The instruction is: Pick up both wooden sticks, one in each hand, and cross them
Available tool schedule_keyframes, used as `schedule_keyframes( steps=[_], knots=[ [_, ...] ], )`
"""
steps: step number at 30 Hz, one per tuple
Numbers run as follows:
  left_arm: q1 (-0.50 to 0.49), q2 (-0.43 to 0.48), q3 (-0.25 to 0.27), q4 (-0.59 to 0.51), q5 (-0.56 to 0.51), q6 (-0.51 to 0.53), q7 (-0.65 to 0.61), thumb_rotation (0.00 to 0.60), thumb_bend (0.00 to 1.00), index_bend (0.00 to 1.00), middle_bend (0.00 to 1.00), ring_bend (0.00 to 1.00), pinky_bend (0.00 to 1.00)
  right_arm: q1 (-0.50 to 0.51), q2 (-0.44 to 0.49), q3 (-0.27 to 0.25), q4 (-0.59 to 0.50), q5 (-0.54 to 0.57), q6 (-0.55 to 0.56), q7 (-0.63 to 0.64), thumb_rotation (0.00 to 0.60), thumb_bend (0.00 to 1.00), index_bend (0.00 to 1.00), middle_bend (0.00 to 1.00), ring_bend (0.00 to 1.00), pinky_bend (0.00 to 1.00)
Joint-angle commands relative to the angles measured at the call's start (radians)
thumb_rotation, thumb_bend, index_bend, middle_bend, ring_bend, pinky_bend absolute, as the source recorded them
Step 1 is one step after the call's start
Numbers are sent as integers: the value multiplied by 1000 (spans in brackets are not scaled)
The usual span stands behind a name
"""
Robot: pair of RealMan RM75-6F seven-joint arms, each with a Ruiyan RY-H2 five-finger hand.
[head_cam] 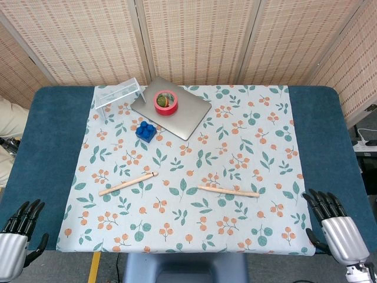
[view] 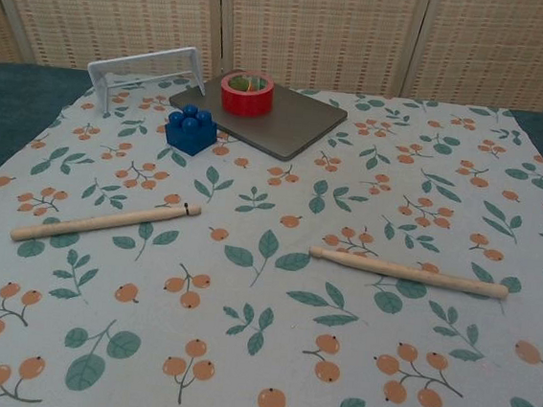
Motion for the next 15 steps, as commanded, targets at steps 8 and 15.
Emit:
schedule_keyframes(
  steps=[8, 15],
  knots=[
    [-59, -84, -32, 65, 12, -47, -17, 600, 403, 30, 86, 57, 211, 6, -18, 17, 3, 25, -5, -10, 600, 321, 0, 0, 0, 0],
    [-189, -294, -112, 150, -57, -235, 134, 600, 399, 184, 247, 93, 168, 53, -58, 76, -50, 64, -42, -125, 600, 322, 0, 0, 0, 0]
  ],
)
